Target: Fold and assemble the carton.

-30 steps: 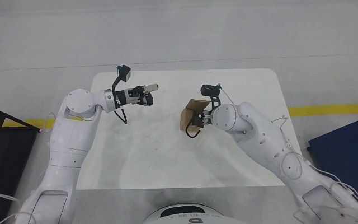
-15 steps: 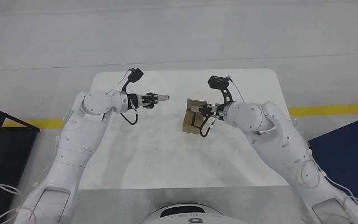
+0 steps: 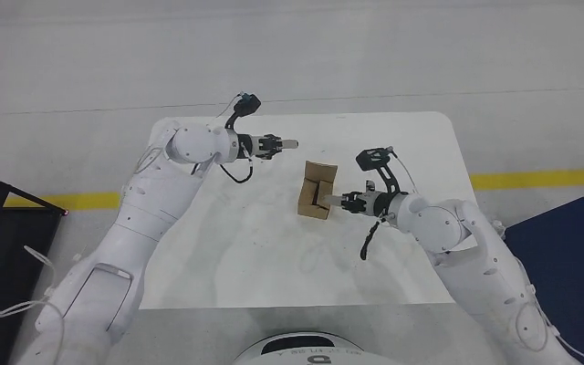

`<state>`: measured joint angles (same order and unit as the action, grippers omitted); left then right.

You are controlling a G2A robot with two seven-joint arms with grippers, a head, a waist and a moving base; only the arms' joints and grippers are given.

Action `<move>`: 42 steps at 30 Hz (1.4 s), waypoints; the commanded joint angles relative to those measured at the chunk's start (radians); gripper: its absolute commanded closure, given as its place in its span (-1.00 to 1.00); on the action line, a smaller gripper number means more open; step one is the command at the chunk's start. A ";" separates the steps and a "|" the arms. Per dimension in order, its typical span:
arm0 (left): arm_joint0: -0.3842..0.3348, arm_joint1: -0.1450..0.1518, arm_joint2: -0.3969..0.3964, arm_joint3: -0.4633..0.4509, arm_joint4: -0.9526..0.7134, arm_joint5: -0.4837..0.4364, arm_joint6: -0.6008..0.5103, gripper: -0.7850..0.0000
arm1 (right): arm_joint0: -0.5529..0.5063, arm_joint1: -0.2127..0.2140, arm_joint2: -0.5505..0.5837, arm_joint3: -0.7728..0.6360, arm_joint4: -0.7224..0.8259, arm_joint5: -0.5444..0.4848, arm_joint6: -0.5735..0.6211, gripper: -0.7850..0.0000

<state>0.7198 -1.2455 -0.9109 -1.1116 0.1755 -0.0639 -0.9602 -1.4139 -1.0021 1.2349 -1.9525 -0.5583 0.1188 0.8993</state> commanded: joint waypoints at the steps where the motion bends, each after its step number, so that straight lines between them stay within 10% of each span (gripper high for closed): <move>1: -0.023 -0.011 0.025 0.024 -0.003 -0.012 0.011 -0.64 | -0.003 0.000 -0.004 0.009 -0.006 -0.006 -0.009 -1.00; 17: -0.055 -0.051 0.107 0.065 -0.001 -0.053 0.019 -0.51 | -0.007 -0.006 -0.180 0.074 -0.419 -0.136 -0.075 -0.95; 33: 0.018 -0.015 0.083 -0.058 0.089 -0.082 -0.132 -0.77 | 0.075 -0.043 -0.205 0.201 -0.327 -0.031 -0.100 -0.89; 42: 0.061 -0.005 0.095 -0.131 0.133 -0.052 -0.174 -0.71 | 0.015 -0.016 -0.118 0.144 -0.274 -0.291 -0.070 -1.00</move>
<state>0.7770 -1.2507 -0.8179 -1.2391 0.3100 -0.1203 -1.1301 -1.3867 -1.0231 1.0960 -1.8005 -0.8477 -0.1299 0.8300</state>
